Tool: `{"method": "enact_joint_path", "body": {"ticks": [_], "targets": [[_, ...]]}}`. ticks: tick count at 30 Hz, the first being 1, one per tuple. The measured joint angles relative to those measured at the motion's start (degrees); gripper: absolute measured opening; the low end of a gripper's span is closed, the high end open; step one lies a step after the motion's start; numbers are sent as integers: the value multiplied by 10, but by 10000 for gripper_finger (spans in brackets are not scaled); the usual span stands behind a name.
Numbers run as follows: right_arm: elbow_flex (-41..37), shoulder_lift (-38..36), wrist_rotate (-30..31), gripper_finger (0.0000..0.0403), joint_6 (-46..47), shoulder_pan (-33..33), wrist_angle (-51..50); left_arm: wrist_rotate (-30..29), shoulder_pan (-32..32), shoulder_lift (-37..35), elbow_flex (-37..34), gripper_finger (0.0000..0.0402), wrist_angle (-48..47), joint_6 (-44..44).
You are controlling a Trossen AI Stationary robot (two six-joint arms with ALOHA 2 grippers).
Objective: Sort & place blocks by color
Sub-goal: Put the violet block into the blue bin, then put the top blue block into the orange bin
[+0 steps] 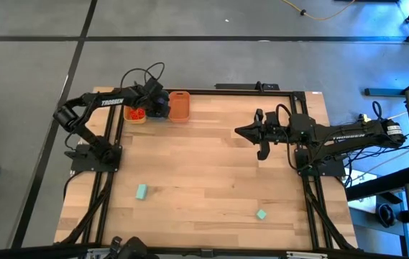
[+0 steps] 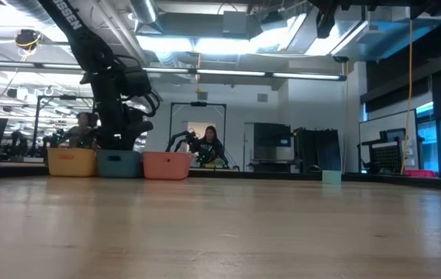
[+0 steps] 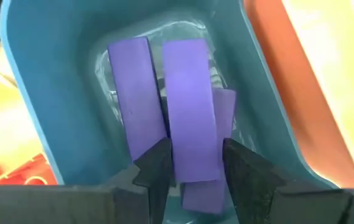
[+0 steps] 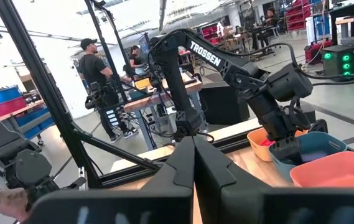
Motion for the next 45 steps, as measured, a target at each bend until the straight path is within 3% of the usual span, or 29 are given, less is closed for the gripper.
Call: {"method": "enact_joint_path", "body": {"ticks": [9,16,22,26,32,39,45], "targets": [[0,0,0,0,-2,0,0,4,8,-17,5,141,7,17],[0,0,-1,0,-4,0,0,14,21,-91,78,142,-31,68],[0,0,-3,0,-4,0,9,143,3,-206,126,140,38,82],[0,0,-3,0,-4,0,15,200,-53,-300,101,140,128,53],[0,0,-3,0,-4,0,15,184,-200,-410,10,137,259,3],[0,0,-2,0,-3,0,18,95,-396,-448,-117,137,476,15],[0,0,-2,0,-2,0,18,-9,-470,-447,-150,137,488,104]]}}
